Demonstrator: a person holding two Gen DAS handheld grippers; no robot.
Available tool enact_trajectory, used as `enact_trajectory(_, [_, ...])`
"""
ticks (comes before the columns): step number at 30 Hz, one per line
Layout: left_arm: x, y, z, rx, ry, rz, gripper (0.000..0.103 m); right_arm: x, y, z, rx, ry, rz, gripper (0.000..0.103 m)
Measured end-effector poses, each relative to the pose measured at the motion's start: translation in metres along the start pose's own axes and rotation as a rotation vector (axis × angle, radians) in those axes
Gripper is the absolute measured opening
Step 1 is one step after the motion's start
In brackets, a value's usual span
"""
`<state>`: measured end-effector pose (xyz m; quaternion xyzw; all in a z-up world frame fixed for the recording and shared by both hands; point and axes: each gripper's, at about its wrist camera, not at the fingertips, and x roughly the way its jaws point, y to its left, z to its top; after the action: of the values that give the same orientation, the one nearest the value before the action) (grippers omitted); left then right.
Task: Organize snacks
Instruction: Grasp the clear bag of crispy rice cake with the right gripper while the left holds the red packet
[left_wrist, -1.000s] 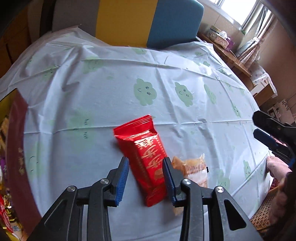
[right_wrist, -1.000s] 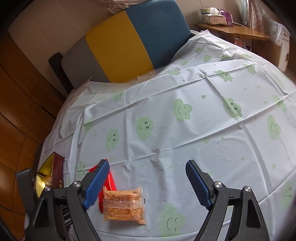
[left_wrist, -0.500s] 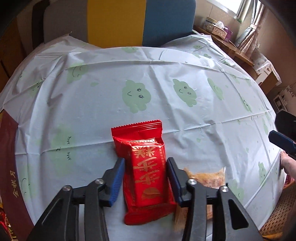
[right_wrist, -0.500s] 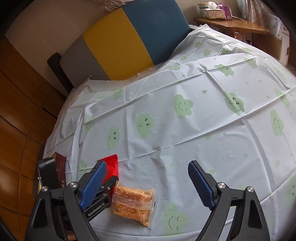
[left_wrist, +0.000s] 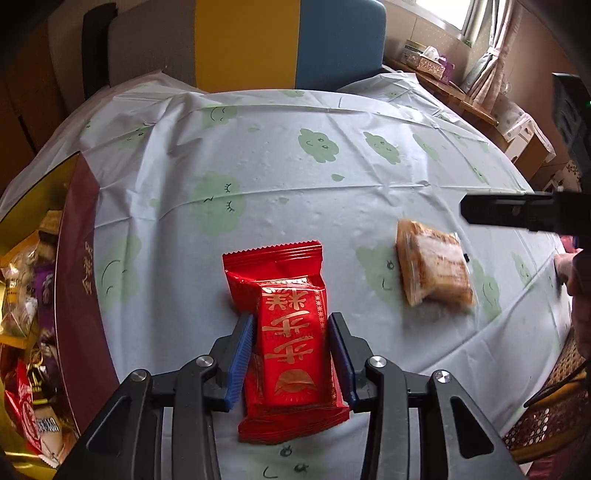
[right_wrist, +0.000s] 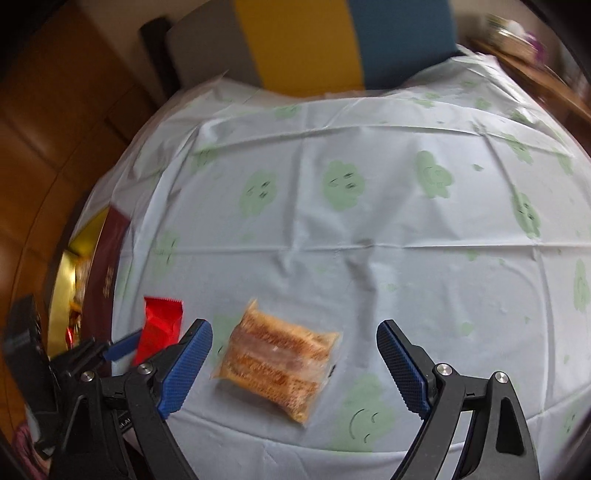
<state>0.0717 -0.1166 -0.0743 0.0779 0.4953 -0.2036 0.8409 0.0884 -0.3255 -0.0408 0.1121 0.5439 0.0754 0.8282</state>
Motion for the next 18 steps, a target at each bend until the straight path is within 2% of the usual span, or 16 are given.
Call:
enact_trajectory(6, [-0.001, 0.001, -0.007, 0.015, -0.033, -0.004, 0.043, 0.014, 0.031, -0.016, -0.221, 0.103, -0.034, 0.094])
enact_trajectory(9, [0.001, 0.003, -0.007, 0.006, -0.044, -0.021, 0.043, 0.014, 0.043, -0.02, -0.343, 0.13, -0.077, 0.101])
enact_trajectory(11, [0.001, 0.005, -0.007, -0.004, -0.048, -0.034, 0.043, 0.017, 0.046, -0.02, -0.407, 0.149, -0.112, 0.101])
enact_trajectory(16, [0.002, 0.007, -0.008, -0.015, -0.061, -0.047, 0.043, 0.035, 0.051, -0.02, -0.528, 0.197, -0.174, 0.101])
enact_trajectory(18, [0.002, 0.009, -0.008, -0.024, -0.064, -0.055, 0.043, 0.042, 0.052, -0.019, -0.547, 0.178, -0.196, 0.101])
